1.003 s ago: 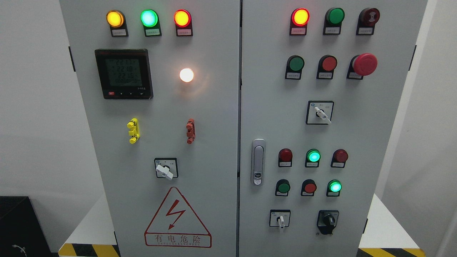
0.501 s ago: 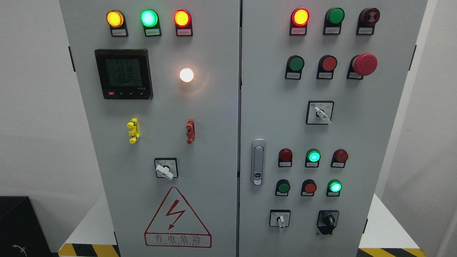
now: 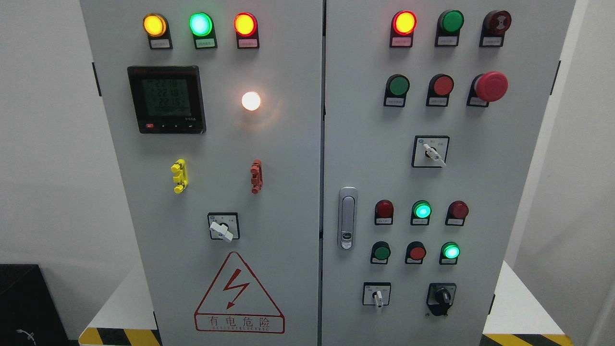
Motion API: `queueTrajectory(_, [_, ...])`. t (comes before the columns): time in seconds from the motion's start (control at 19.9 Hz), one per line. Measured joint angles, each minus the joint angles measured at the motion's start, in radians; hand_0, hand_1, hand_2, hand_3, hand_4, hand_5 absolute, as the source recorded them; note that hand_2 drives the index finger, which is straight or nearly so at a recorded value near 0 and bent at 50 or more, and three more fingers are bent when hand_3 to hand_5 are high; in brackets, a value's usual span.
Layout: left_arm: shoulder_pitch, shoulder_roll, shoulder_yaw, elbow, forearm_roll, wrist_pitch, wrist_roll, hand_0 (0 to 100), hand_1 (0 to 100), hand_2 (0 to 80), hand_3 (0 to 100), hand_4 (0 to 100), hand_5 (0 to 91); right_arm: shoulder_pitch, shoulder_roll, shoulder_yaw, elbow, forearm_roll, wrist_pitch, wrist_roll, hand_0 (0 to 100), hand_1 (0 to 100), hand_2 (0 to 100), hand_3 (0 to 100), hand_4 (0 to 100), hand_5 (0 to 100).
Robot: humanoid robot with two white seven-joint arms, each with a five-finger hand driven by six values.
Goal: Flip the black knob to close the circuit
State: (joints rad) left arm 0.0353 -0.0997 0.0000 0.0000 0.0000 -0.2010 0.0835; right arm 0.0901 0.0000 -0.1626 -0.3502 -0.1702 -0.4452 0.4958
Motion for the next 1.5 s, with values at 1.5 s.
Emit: queueTrajectory(1.5, [0.000,0.000,0.000,0.000,0.000,-0.001,0.000,0,0,0.0,0,0,0.0,0.121,0.036,-0.052,-0.833,0.002,0.059,-0.025,0,18,0,0,0,0])
